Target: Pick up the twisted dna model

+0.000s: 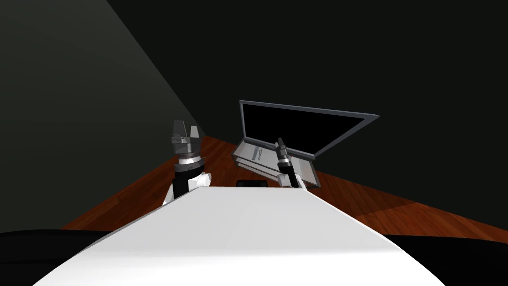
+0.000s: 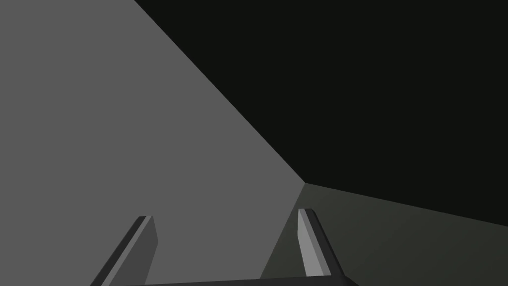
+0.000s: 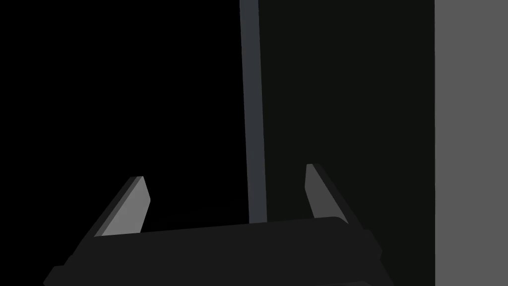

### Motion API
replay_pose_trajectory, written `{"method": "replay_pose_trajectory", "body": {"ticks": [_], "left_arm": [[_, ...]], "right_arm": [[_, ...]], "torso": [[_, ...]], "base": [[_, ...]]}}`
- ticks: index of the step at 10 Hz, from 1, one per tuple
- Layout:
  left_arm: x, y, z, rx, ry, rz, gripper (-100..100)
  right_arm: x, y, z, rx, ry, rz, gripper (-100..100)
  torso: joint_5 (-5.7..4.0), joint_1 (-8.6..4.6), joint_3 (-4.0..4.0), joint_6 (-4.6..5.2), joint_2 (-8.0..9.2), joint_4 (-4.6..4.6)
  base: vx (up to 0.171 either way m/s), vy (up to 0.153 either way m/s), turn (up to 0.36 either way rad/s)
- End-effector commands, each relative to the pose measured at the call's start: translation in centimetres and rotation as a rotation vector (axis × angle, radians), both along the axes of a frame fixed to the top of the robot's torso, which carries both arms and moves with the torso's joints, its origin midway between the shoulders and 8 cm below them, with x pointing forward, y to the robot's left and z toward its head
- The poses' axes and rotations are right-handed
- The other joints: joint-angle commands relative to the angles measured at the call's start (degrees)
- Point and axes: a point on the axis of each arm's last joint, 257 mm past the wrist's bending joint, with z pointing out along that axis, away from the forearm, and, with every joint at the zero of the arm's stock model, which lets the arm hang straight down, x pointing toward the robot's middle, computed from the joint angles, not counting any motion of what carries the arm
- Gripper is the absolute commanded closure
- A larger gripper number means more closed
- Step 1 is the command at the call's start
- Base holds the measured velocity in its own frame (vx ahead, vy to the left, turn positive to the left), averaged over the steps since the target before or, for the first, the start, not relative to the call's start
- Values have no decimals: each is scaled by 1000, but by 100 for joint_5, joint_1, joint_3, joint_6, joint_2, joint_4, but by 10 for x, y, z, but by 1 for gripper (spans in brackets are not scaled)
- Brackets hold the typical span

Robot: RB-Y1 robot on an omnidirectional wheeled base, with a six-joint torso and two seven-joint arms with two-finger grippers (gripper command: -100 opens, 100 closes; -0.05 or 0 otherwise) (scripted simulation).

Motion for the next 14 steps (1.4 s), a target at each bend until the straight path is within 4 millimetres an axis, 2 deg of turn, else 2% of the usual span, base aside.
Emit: {"method": "replay_pose_trajectory", "body": {"ticks": [1,2,3,4,5,6,7,8,9,10,12,13,14], "left_arm": [[0,0,0,0,0,0,0],[0,0,0,0,0,0,0],[0,0,0,0,0,0,0],[0,0,0,0,0,0,0],[0,0,0,0,0,0,0],[0,0,0,0,0,0,0],[0,0,0,0,0,0,0],[0,0,0,0,0,0,0],[0,0,0,0,0,0,0],[0,0,0,0,0,0,0],[0,0,0,0,0,0,0],[0,0,0,0,0,0,0],[0,0,0,0,0,0,0]], "right_arm": [[8,12,-18,-37,36,41,-100],[12,26,-34,-71,63,78,-100],[13,25,-43,-74,82,75,-100],[13,25,-44,-74,83,75,-100],[16,38,-56,-110,102,113,-100],[17,37,-65,-113,119,111,-100],[19,51,-77,-151,136,150,-100],[19,49,-87,-155,156,148,-100],[20,62,-95,-195,164,188,-100],[20,59,-110,-200,195,184,-100],[21,78,-143,-294,241,254,-100],[19,75,-159,-301,274,253,-100],[18,83,-174,-351,293,290,-100]], "torso": [[0,0,0,0,0,0],[-1,-4,-2,-1,-3,-1],[-1,-1,-2,-1,-3,-1],[-1,-3,-2,0,-4,-1],[-2,-10,-3,1,-5,-1],[-3,-10,-4,-1,-7,-1],[-2,-10,-4,1,-7,-2],[-2,-6,-4,0,-7,-2],[-2,-7,-4,0,-7,-2],[-1,-4,-4,-1,-7,-1],[-1,-4,-6,-1,-10,-2],[1,4,-7,-1,-12,-3],[0,-1,-6,1,-11,-3]], "base": [[-16,38,3],[-16,50,23],[-12,42,1],[-4,20,-5],[-6,24,11],[-3,26,12],[-2,36,12],[-5,33,9],[-8,40,19],[-3,33,12],[5,56,32],[6,48,13],[10,47,25]]}}
